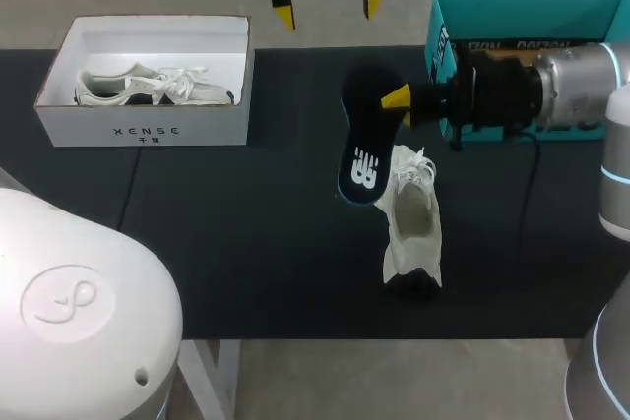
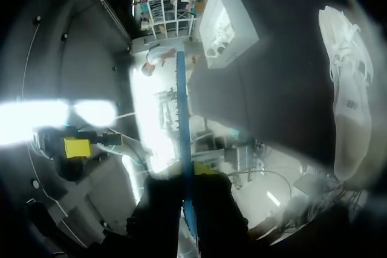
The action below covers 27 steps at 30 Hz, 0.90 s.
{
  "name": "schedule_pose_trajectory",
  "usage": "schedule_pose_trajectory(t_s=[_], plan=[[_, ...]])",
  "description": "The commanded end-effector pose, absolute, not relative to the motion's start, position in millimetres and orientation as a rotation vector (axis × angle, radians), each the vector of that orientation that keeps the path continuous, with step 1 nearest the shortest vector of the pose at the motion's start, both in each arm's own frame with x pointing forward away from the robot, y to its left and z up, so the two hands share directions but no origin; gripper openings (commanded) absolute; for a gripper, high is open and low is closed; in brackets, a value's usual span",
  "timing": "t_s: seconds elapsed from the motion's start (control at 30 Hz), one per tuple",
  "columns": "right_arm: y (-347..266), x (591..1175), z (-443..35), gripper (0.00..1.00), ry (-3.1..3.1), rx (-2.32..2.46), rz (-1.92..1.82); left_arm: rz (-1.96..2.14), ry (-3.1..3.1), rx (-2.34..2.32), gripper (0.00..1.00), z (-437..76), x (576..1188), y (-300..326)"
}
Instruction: Take the shoe out of the shoebox, open the shoe tongue, remove and reinsert the insole, then place the shoe into the shoebox
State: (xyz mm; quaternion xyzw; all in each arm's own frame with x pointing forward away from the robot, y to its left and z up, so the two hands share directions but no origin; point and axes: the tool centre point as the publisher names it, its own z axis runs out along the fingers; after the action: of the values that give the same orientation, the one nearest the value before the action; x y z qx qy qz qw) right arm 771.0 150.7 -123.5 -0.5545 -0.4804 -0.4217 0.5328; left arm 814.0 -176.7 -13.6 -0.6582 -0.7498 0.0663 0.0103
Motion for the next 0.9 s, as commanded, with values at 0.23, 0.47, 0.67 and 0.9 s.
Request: schedule_pose_trajectory(t_s=[0.23,0.47,0.67,0.9], plan=[[154,757,-137,0.00,-1.154,-1.338,-0.982,0.204,-2.339,-2.055,1.00,-13,814,-176],[154,752,-142,0.00,-1.147,-1.367,-0.967,0.204,-2.339,-2.055,1.00,-13,814,-176],[154,752,-142,0.00,-1.147,-1.367,-0.967,0.204,-2.339,-2.055,1.00,-13,814,-176],[154,752,-142,0.00,-1.147,-1.367,-0.967,0.204,-2.339,-2.055,1.00,-13,814,-176]])
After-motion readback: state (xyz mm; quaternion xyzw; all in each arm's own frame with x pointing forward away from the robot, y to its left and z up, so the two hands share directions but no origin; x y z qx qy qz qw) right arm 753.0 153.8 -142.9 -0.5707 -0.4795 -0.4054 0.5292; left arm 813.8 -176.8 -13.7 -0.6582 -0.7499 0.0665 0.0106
